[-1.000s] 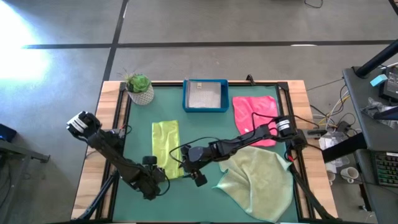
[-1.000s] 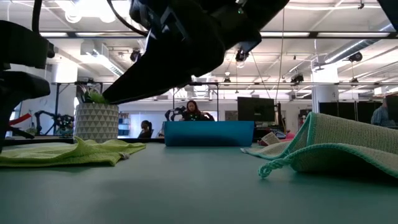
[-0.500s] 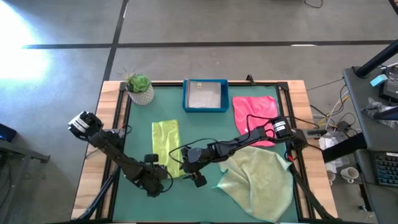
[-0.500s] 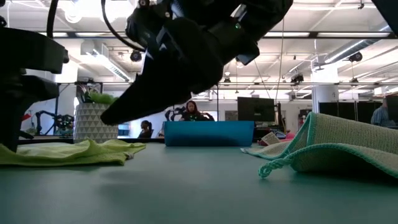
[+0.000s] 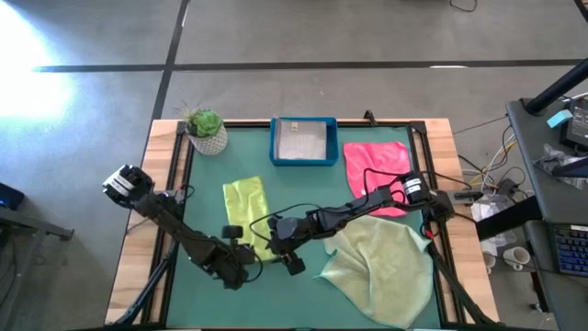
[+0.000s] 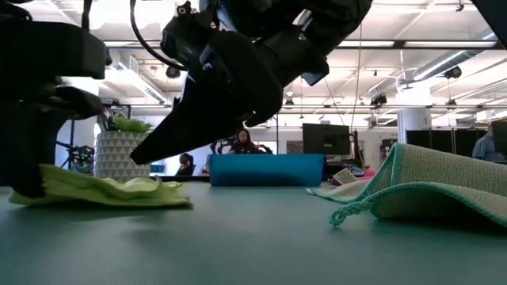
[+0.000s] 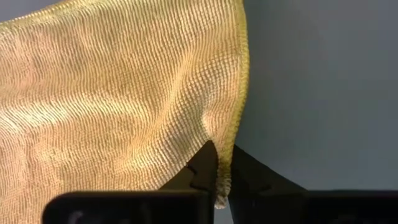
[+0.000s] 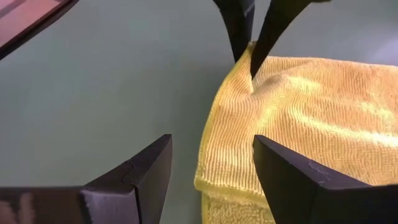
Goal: Fold microfiber towels
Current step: Fold the green microfiber cloth
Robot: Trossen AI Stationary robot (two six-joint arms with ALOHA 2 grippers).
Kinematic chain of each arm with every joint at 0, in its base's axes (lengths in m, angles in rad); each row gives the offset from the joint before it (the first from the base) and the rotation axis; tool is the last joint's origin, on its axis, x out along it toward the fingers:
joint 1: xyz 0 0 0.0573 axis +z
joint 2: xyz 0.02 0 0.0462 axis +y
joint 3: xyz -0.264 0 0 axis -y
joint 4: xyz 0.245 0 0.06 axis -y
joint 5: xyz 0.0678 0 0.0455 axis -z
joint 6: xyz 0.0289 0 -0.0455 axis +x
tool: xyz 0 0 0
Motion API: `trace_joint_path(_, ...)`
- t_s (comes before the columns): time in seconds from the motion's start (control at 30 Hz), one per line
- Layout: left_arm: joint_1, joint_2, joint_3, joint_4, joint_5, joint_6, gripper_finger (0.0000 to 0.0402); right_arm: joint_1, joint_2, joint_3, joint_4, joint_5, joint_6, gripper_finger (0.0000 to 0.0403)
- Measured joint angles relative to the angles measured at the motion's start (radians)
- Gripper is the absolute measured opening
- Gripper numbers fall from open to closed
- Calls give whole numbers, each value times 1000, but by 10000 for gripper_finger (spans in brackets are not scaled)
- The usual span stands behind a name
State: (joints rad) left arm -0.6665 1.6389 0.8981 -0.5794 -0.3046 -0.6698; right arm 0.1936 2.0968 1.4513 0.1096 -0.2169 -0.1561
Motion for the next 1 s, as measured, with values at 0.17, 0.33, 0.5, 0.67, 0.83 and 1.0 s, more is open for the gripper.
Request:
trace_joint_path(0.17,12,-18,3,-3,0,-26,10,0,0,0,-5,0,7,215)
trace_joint_path(0.33,20,-78,3,-4,-3,-92,10,0,0,0,-79,0,9,215)
trace_joint_path(0.5,19,-141,-2,-4,-8,-109,10,0,0,0,-97,7,7,215)
trace_joint_path(0.67,22,-163,-3,-4,-8,-110,11,3,0,0,-98,66,29,211)
trace_joint_path(0.83,37,-164,-6,-5,-8,-109,11,2,0,0,-98,87,26,176)
trace_joint_path(1.0,57,-164,-6,-4,-8,-108,11,3,0,0,-99,87,59,118)
